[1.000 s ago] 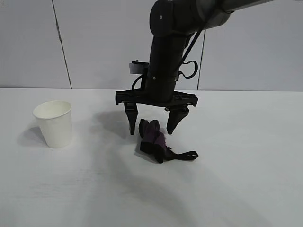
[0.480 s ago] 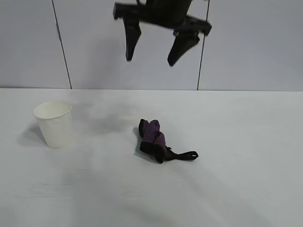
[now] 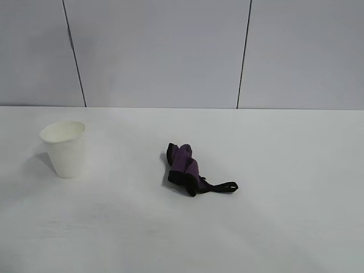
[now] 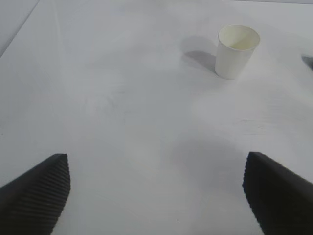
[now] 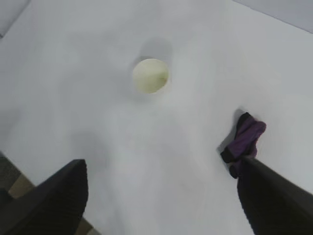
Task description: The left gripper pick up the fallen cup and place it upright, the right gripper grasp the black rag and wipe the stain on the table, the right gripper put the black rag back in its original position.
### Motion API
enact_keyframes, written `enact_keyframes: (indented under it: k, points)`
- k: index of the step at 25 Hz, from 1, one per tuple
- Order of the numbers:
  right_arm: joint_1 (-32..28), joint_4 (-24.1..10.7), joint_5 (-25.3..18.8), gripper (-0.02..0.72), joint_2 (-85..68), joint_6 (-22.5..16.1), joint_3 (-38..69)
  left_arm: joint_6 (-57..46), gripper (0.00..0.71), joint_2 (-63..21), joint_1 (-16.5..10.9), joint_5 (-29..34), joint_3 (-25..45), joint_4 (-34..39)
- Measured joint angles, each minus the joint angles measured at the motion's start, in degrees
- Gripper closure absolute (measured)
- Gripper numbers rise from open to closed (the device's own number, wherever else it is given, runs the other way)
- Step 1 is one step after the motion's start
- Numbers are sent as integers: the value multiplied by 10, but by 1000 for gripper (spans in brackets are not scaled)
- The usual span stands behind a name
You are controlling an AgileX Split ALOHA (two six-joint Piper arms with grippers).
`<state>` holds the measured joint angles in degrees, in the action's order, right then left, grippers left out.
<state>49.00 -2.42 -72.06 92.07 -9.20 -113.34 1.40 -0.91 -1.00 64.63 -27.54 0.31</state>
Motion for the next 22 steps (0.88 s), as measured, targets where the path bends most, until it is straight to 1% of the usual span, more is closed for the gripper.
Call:
enact_keyframes:
  k: [6, 9, 15, 18, 22]
  points:
    - [144, -111, -4, 135, -91, -34, 0, 0, 20, 0, 0, 0, 0, 0]
    - [184, -154, -5, 135, -144, -45, 0, 0, 20, 0, 0, 0, 0, 0]
    - [191, -204, -6, 135, -226, -64, 16, 0, 20, 0, 0, 0, 0, 0]
    - [191, -214, -6, 135, -250, -72, 36, 0, 20, 0, 0, 0, 0, 0]
    - [191, -228, -6, 135, -281, -73, 67, 0, 20, 0, 0, 0, 0, 0]
